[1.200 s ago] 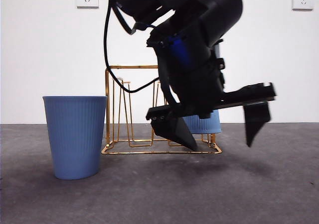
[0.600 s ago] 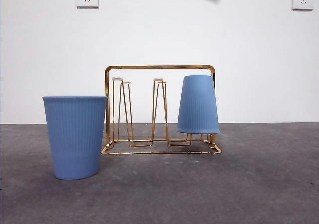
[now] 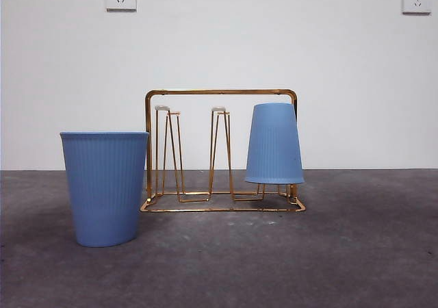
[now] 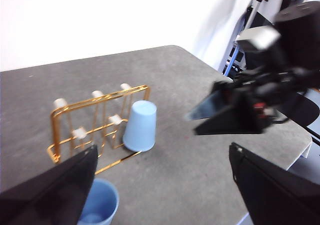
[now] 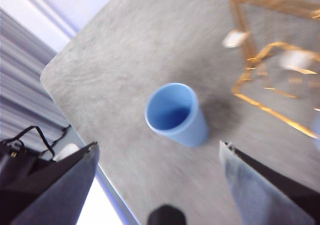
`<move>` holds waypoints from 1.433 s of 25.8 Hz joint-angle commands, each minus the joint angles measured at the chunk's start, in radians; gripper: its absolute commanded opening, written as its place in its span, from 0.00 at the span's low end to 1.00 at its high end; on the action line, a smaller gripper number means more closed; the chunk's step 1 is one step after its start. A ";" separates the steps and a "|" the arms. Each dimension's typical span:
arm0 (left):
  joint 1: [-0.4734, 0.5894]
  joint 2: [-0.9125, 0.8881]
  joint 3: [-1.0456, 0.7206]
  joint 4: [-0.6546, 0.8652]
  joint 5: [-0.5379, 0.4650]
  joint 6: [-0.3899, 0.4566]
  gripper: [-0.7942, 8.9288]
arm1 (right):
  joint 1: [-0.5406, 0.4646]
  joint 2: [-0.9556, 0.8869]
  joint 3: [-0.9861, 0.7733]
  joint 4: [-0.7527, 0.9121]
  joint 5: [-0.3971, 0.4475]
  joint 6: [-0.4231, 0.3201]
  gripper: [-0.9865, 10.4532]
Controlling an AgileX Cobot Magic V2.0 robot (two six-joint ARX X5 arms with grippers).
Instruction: Pick up cup 1,put cup 1 in the cup rack,pick up cup 2,put cup 2 in the cup rack
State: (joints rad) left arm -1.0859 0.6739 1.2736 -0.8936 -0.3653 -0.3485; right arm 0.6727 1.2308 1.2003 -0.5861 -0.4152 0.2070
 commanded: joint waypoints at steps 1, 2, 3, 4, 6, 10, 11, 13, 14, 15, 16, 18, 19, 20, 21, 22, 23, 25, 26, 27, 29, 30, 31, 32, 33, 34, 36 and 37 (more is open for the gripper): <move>-0.002 -0.022 -0.008 -0.041 -0.017 -0.010 0.53 | 0.042 0.108 -0.004 0.085 0.011 0.067 0.45; -0.002 -0.031 -0.008 -0.057 -0.034 -0.010 0.53 | 0.058 0.149 0.002 0.109 0.023 0.075 0.45; -0.002 -0.037 -0.008 -0.070 -0.046 -0.010 0.53 | 0.072 0.184 0.012 0.122 0.038 0.081 0.45; -0.002 -0.040 -0.008 -0.086 -0.059 -0.010 0.53 | 0.089 0.225 0.030 0.124 0.061 0.081 0.45; -0.002 -0.041 -0.008 -0.111 -0.058 -0.010 0.53 | 0.117 0.302 0.078 0.107 0.114 0.080 0.45; -0.002 -0.029 -0.008 -0.139 -0.059 -0.007 0.53 | 0.148 0.447 0.212 0.037 0.187 0.070 0.45; -0.002 -0.025 -0.008 -0.141 -0.059 -0.006 0.53 | 0.153 0.481 0.247 0.017 0.202 0.069 0.45; -0.002 -0.023 -0.008 -0.141 -0.059 -0.004 0.53 | 0.159 0.537 0.309 -0.027 0.228 0.057 0.45; -0.002 -0.021 -0.008 -0.140 -0.059 0.000 0.53 | 0.162 0.565 0.337 -0.052 0.242 0.052 0.45; -0.002 -0.020 -0.008 -0.140 -0.059 0.003 0.53 | 0.166 0.586 0.360 -0.076 0.251 0.050 0.45; -0.002 -0.020 -0.008 -0.141 -0.062 0.006 0.53 | 0.166 0.609 0.382 -0.098 0.260 0.050 0.45; -0.002 -0.020 -0.008 -0.141 -0.081 0.011 0.53 | 0.166 0.647 0.411 -0.121 0.260 0.050 0.45; -0.002 -0.020 -0.008 -0.142 -0.082 0.015 0.53 | 0.166 0.661 0.419 -0.123 0.260 0.050 0.45; -0.002 -0.020 -0.008 -0.141 -0.081 0.017 0.53 | 0.166 0.682 0.426 -0.122 0.260 0.051 0.44; -0.002 -0.020 -0.008 -0.141 -0.081 0.017 0.53 | 0.166 0.703 0.433 -0.122 0.260 0.051 0.44; -0.002 -0.020 -0.008 -0.141 -0.081 0.017 0.53 | 0.166 0.724 0.436 -0.121 0.259 0.052 0.44; -0.002 -0.020 -0.008 -0.140 -0.081 0.017 0.53 | 0.166 0.743 0.436 -0.121 0.260 0.051 0.44; -0.002 -0.017 -0.008 -0.138 -0.081 0.017 0.53 | 0.166 0.776 0.436 -0.114 0.259 0.051 0.44; -0.002 -0.016 -0.008 -0.137 -0.081 0.017 0.53 | 0.166 0.791 0.436 -0.108 0.258 0.051 0.40; -0.002 -0.014 -0.008 -0.137 -0.081 0.017 0.53 | 0.166 0.800 0.436 -0.106 0.257 0.051 0.33; -0.002 -0.013 -0.008 -0.137 -0.081 0.016 0.53 | 0.166 0.807 0.436 -0.096 0.249 0.043 0.16; -0.002 -0.010 -0.008 -0.136 -0.081 0.016 0.53 | 0.166 0.807 0.436 -0.089 0.232 0.026 0.10; -0.002 -0.007 -0.008 -0.135 -0.081 0.016 0.53 | 0.166 0.807 0.436 -0.086 0.218 0.024 0.08; -0.002 -0.006 -0.008 -0.135 -0.082 0.016 0.53 | 0.166 0.807 0.436 -0.088 0.198 0.019 0.08; -0.002 -0.003 -0.008 -0.132 -0.081 0.015 0.53 | 0.166 0.807 0.436 -0.093 0.188 0.010 0.08; -0.002 0.000 -0.008 -0.126 -0.081 0.011 0.53 | 0.166 0.807 0.436 -0.103 0.187 -0.002 0.08; -0.002 0.009 -0.008 -0.106 -0.080 0.010 0.53 | 0.166 0.805 0.439 -0.126 0.186 -0.026 0.08; -0.002 0.013 -0.008 -0.101 -0.080 0.009 0.53 | 0.166 0.794 0.439 -0.135 0.186 -0.037 0.08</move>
State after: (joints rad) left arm -1.0859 0.6861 1.2736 -1.0035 -0.4423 -0.3408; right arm 0.8371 2.0254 1.6344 -0.7269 -0.2260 0.1905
